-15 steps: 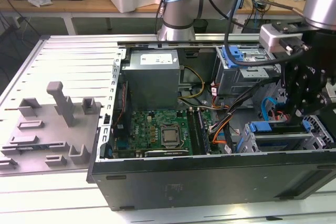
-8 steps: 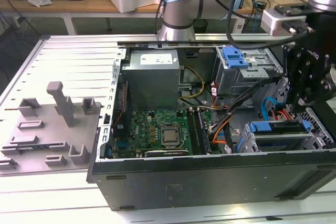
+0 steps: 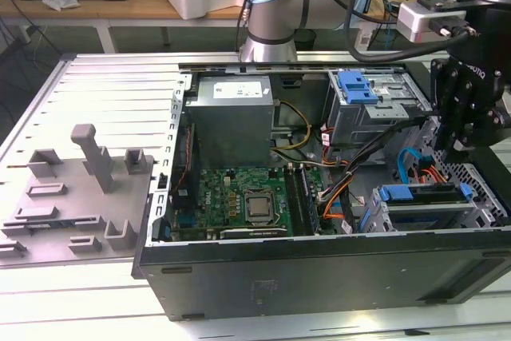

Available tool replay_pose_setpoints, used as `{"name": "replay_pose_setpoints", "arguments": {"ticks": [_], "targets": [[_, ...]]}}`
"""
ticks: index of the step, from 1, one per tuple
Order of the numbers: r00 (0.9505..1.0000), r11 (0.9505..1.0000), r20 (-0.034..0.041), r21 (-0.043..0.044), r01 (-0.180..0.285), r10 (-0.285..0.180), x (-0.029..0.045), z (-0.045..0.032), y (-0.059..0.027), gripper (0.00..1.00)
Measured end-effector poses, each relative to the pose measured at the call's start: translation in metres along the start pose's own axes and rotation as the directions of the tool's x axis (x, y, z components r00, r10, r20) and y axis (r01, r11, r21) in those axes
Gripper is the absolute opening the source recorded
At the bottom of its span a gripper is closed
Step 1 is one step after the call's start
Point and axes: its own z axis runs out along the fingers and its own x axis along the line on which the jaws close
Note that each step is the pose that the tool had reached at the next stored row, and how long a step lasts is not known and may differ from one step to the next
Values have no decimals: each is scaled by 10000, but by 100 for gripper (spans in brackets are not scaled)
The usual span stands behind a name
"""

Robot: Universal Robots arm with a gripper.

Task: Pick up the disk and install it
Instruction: 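Insert the second disk wire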

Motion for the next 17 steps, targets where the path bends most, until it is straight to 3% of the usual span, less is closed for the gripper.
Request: {"name": "replay_pose_setpoints", "arguments": {"ticks": [12,17], "targets": [[10000,10000,-1,0,0,0,-1,1,3,31],[10000,10000,-1,0,1,-1,0,11,100,31]]}}
